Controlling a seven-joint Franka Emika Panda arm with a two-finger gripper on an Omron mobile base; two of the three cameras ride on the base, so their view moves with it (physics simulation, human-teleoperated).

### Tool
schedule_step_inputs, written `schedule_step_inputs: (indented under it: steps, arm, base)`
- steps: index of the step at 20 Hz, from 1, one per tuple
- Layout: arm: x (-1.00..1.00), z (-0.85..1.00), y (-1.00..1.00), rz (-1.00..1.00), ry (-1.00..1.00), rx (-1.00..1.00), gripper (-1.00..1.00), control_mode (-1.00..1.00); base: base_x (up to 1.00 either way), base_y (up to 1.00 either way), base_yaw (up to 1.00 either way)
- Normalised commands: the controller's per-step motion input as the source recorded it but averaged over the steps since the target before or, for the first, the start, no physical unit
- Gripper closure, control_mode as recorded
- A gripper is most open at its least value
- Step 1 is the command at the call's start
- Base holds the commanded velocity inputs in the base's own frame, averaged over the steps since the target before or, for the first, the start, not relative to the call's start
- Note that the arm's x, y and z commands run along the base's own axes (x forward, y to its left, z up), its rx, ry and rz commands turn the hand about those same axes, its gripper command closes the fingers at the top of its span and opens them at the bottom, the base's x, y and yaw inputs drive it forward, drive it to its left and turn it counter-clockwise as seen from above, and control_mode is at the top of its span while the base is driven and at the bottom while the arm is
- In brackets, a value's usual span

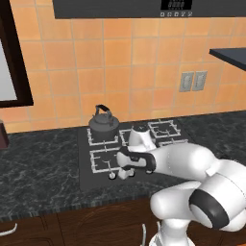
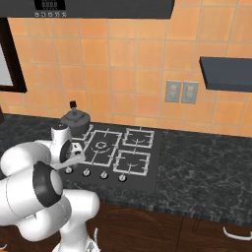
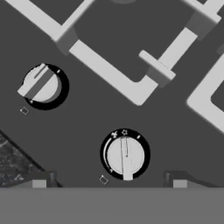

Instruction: Turn off the rear left burner of the stove.

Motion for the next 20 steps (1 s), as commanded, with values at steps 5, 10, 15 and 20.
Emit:
schedule_step_inputs:
  steps: [5, 10, 15, 20]
  arm:
    - [0.19, 0.0, 0.0, 0.0, -0.01, 0.0, -1.0, -1.0]
    - [0.19, 0.0, 0.0, 0.0, 0.0, 0.0, -1.0, -1.0]
    - [0.13, 0.0, 0.06, 0.0, -0.01, 0.0, -1.0, -1.0]
    - [0.0, -0.13, 0.0, 0.0, 0.0, 0.0, -1.0, -1.0]
  base:
    - [0.0, 0.0, 0.0]
    - [0.0, 0.0, 0.0]
    - [0.0, 0.0, 0.0]
    - [0.0, 0.0, 0.0]
